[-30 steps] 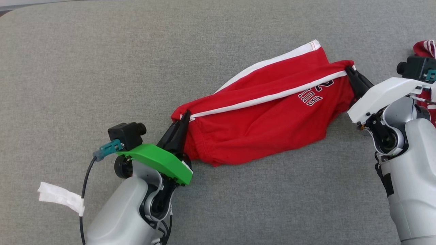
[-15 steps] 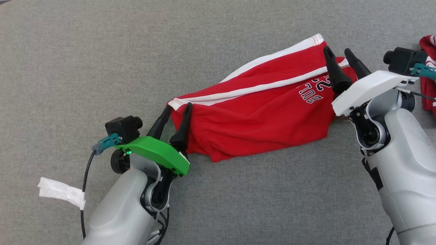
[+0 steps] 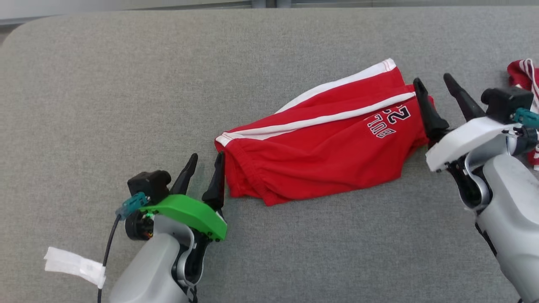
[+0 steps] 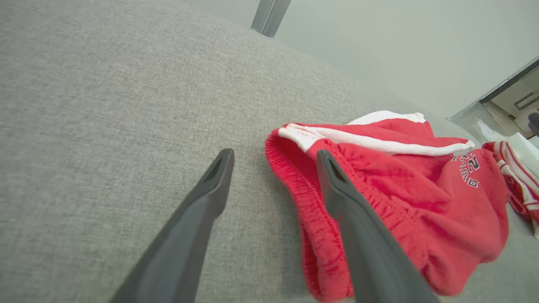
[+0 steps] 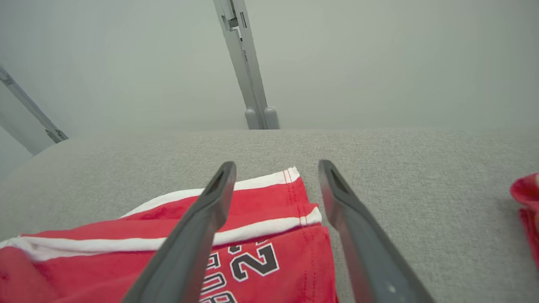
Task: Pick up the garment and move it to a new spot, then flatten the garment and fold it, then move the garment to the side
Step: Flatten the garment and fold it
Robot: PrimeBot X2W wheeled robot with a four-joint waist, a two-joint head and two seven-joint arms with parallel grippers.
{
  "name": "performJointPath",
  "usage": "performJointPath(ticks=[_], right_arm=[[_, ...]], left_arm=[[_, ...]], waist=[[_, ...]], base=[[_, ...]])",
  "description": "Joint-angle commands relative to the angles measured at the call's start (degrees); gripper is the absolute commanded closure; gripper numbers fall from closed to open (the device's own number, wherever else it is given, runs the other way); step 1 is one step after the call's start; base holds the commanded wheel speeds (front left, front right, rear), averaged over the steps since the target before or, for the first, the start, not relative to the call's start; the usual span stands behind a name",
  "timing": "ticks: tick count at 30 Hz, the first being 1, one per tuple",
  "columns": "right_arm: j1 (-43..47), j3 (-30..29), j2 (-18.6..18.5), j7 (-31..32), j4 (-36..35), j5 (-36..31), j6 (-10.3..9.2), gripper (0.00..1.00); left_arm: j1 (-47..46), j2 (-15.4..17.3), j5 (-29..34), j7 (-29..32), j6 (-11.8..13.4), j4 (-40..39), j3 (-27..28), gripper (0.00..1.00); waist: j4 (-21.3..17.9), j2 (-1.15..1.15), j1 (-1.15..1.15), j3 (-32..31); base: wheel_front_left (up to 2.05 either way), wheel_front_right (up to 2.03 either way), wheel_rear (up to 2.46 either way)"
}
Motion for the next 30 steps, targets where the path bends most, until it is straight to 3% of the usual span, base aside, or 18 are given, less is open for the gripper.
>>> performJointPath(ticks=[1, 8, 14, 24, 30], right_arm=[[1.48, 0.62, -1.34, -0.93, 0.62, -1.82, -0.05, 0.0], [7.77, -0.02, -3.06, -2.74, 3.44, -8.07, -0.05, 0.0], [10.65, -1.43, -3.11, -2.15, 4.16, -11.56, -0.05, 0.0], [4.6, -3.64, -2.38, 3.85, 7.4, -15.06, -0.05, 0.0], [-0.38, -2.1, -1.25, 9.31, 14.55, -17.31, -0.06, 0.0]], left_arm=[[2.09, 0.64, 1.91, -0.47, 0.76, -1.42, 0.47, 0.0], [16.27, 0.38, 17.61, -0.52, 4.54, -19.1, 8.88, 0.0], [28.13, -2.07, 26.45, -0.55, 2.58, -28.29, 14.94, 0.0], [29.26, -4.28, 30.92, -0.56, -2.23, -30.35, 18.89, 0.0], [27.16, -4.41, 29.28, -0.56, -2.47, -29.84, 17.96, 0.0]], waist=[[-0.16, 0.0, 0.0, -3.03], [-0.14, 0.0, 0.0, -9.34], [0.42, 0.0, 0.0, -10.0], [4.88, 0.0, 0.0, -3.92], [7.94, 0.0, 0.0, -1.12]], base=[[0.0, 0.0, 0.0], [0.0, 0.0, 0.0], [0.0, 0.0, 0.0], [0.0, 0.0, 0.0], [0.0, 0.0, 0.0]])
